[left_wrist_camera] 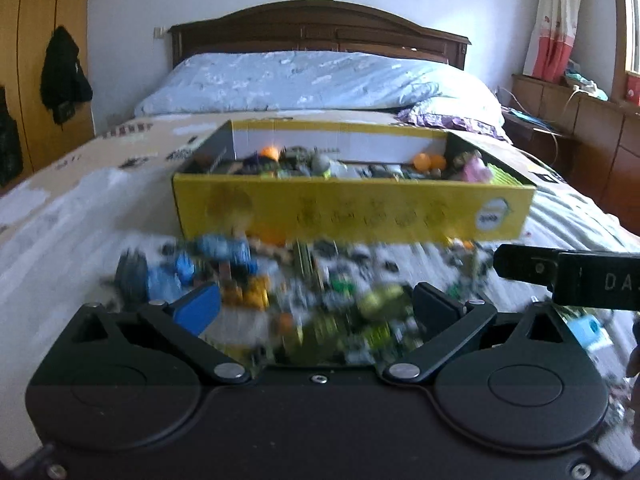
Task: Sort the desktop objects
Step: 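Move both open grippers back over the Lego pile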
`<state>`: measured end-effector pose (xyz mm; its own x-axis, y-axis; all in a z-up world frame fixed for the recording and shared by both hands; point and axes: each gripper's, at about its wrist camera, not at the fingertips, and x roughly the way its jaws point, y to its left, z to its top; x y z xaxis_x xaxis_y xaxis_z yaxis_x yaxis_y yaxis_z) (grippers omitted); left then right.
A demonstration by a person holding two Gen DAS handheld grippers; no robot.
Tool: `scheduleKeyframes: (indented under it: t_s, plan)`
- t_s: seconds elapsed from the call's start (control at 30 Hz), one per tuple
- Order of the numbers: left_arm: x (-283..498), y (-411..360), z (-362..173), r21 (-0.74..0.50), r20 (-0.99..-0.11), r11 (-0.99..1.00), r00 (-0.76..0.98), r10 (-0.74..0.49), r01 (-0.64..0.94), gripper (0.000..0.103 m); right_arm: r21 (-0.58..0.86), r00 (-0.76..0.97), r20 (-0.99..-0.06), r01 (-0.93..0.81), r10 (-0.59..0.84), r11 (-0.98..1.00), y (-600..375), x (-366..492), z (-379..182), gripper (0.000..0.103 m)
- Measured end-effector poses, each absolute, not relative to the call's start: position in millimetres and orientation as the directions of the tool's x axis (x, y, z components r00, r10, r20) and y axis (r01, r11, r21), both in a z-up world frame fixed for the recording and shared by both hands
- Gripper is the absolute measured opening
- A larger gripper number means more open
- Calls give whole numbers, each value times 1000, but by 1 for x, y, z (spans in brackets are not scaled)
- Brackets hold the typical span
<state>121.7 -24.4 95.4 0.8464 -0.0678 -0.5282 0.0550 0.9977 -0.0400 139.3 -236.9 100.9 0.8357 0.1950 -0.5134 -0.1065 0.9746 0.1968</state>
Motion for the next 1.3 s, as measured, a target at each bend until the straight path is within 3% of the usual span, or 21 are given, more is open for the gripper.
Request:
scheduleKeyframes:
  t_s: [0.37,1.0,1.3]
  plan:
    - [45,-25,90,-40,-523,998,850,-66,53,102,209,846,-499,-91,187,974,-237,56,83,103]
    - [-19,-17,72,-9,-536,998,843,-52,56,102,181,860,-489,-66,148,981,-225,-27,58,103]
    - [-22,-6,33,-43,-592,996,801,-87,76,102,171,855,-495,-81,157,982,-235,-50,28,103]
